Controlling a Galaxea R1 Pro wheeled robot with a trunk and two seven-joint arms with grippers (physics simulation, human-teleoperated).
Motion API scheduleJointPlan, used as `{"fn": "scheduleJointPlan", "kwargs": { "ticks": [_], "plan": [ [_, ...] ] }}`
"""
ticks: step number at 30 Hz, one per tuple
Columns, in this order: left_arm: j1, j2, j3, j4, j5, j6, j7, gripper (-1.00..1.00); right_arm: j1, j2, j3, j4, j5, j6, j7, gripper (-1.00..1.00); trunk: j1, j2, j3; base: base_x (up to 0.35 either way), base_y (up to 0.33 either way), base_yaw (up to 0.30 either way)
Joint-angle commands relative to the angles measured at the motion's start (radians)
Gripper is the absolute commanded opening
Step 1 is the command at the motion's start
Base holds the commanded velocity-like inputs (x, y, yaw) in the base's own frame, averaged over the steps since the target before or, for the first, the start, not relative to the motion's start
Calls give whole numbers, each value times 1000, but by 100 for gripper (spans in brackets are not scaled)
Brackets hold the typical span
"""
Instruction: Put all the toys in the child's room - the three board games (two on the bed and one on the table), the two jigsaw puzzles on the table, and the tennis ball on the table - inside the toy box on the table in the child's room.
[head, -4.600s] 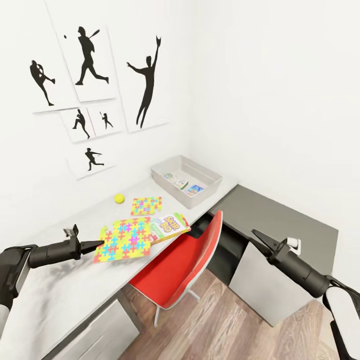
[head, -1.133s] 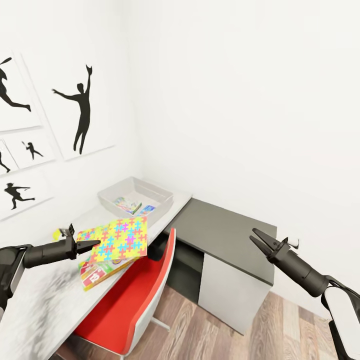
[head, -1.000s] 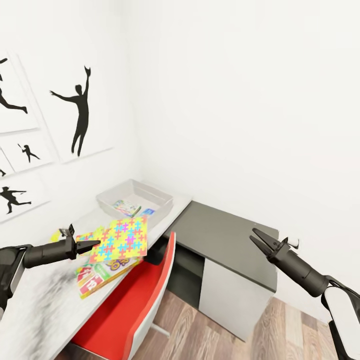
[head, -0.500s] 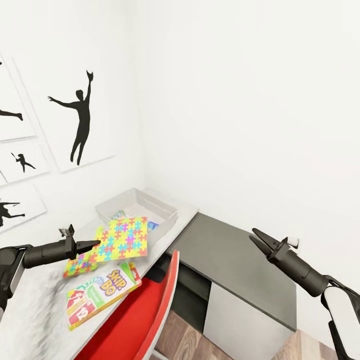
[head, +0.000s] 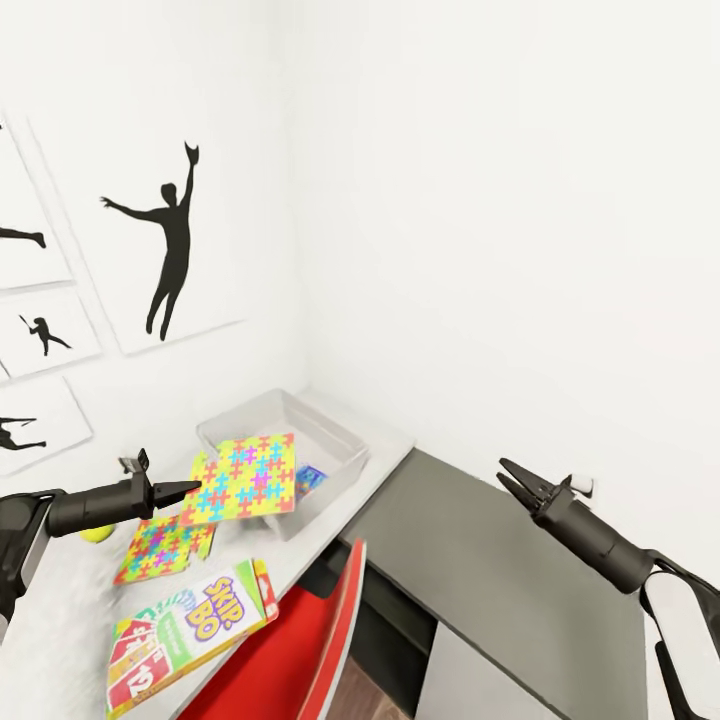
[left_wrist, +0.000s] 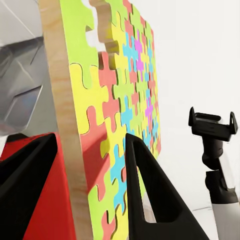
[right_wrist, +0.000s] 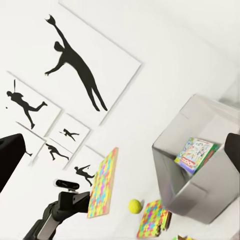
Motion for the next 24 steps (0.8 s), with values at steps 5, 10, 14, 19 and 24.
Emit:
{"fn": "scheduleJointPlan", "kwargs": {
  "ticks": [5,10,14,19,24],
  "plan": [
    [-1,0,0,0,-2,11,-4,-100,-1,1,-1,0,16,5,4,100,1,-1,3,161,-178,256],
    [-1,0,0,0,-1,11,-4,-100,-1,2,0,0,18,5,3,100,1,-1,7,112,-192,256],
    [-1,0,0,0,-2,11,-4,-100,-1,2,0,0,18,5,3,100,1,-1,10,90,-151,256],
    [-1,0,0,0,-2,11,-4,-100,-1,2,0,0,18,5,2,100,1,-1,14,17,-62,256],
    [-1,0,0,0,-2,11,-4,-100,-1,2,0,0,18,5,2,100,1,-1,18,2,-7,256]
  ]
}}
